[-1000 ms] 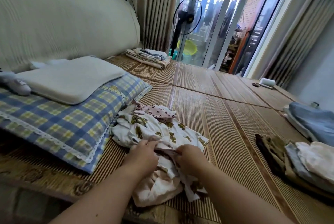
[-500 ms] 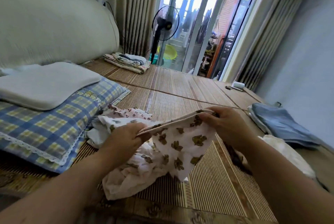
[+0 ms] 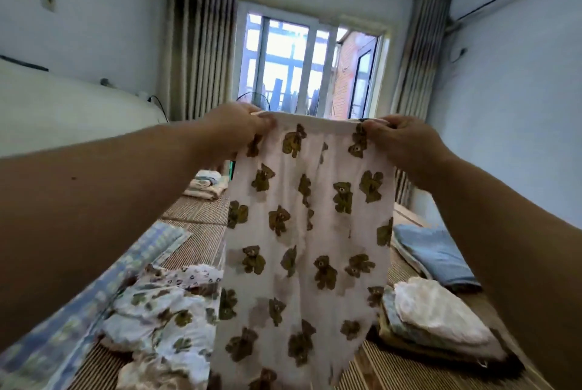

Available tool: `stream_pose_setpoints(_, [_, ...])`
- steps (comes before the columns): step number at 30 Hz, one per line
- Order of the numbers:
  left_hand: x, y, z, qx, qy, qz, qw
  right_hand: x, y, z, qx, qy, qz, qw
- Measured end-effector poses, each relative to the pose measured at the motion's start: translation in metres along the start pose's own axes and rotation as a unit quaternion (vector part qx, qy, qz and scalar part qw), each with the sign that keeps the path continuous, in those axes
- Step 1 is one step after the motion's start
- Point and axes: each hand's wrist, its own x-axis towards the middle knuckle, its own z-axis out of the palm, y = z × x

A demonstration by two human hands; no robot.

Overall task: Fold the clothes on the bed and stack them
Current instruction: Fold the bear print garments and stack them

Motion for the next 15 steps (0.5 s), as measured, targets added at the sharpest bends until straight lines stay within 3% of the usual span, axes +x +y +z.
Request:
stream_pose_setpoints(4, [0.012, 0.037, -0.001, -0.071, -0.013, -0.036, 0.997, 0.010, -0.026, -0.025, 0.002, 0.010, 0.007, 1.000])
stream_pose_setpoints(9, [0.014, 0.038, 0.023, -0.001, -0.006, -0.125, 0.992, 0.017, -0.022, -0.016, -0.105, 0.028, 0.136, 0.985])
stream_pose_setpoints(11, [0.012, 0.032, 0.039, 0.002, -0.005, -0.157, 0.988, 0.014, -0.014, -0.004, -0.133, 0.038, 0.150, 0.979])
stream_pose_setpoints(15, [0.009, 0.021, 0.067, -0.054, -0.018, -0.171, 0.984, 0.000, 0.001, 0.019, -0.012, 0.020, 0.154, 0.988])
